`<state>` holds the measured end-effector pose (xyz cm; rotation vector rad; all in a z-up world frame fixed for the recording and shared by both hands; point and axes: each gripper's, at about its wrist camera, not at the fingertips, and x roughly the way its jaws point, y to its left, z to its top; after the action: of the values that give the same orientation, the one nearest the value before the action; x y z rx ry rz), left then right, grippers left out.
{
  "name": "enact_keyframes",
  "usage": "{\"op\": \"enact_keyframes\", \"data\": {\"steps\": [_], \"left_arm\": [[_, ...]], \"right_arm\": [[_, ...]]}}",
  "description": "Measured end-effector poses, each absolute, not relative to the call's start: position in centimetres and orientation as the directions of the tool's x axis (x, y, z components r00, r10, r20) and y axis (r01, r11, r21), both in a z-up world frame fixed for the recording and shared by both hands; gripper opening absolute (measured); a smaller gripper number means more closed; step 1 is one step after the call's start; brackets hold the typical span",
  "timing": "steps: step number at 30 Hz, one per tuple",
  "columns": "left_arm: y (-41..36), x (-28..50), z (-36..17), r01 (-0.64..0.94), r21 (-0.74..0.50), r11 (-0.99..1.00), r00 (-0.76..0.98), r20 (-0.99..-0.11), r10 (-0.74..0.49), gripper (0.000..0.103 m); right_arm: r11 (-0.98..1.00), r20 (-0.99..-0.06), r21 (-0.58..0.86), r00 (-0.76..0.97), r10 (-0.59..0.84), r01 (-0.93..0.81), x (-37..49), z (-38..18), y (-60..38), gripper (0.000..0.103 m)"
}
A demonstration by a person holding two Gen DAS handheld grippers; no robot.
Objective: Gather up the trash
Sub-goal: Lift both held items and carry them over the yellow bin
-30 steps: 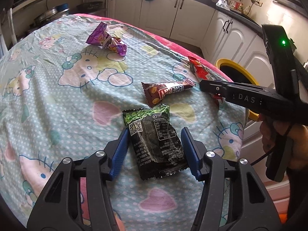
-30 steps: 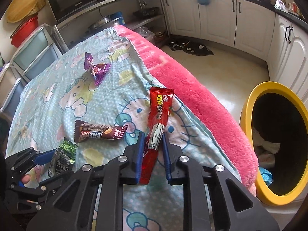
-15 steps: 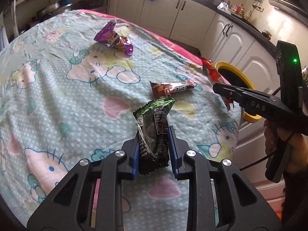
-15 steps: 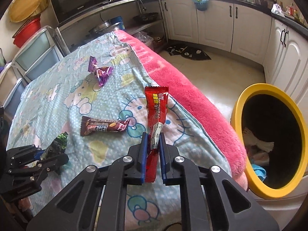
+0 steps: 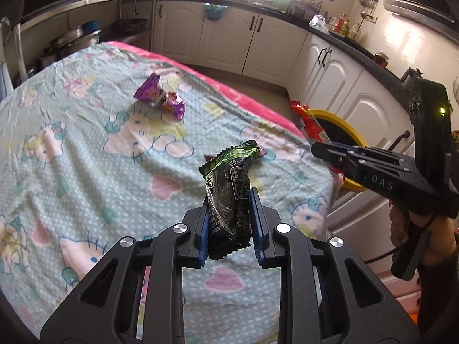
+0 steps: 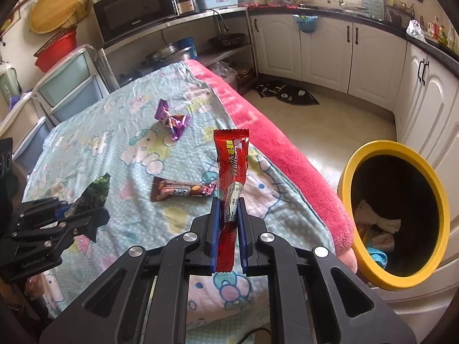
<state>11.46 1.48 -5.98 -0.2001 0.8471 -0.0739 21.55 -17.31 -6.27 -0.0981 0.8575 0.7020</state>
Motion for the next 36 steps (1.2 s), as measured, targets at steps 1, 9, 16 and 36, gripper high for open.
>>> {"op": "enact_keyframes", "data": {"steps": [1, 9, 16, 36], "left_arm": [[1.3, 11.6, -5.6, -0.008, -0.206, 0.978, 0.665, -0.732, -0.149, 0.018], [-0.3, 12.8, -3.7, 0.033, -0.205, 0.978, 0.691, -0.702, -0.171, 0.018], [-2.4, 14.7, -2.3, 0.083, -0.205, 0.975, 0.704, -0.68, -0.203, 0.017], [-8.2, 19.8, 1.7, 0.223, -0.185, 0.957, 0.728, -0.621, -0.29, 0.017]], "right_arm": [[0.772, -0.716, 0.192, 0.452, 0.533, -0.606, 21.3, -5.8, -17.5, 0.011], [0.773, -0.673, 0.185, 0.495, 0.55, -0.607, 20.6, -3.1, -19.0, 0.011], [0.789, -0.637, 0.175, 0.543, 0.547, -0.589, 20.7, -1.0, -21.1, 0.011], [0.878, -0.548, 0.176, 0.697, 0.463, -0.445, 21.9, 2.3, -29.2, 0.011]]}}
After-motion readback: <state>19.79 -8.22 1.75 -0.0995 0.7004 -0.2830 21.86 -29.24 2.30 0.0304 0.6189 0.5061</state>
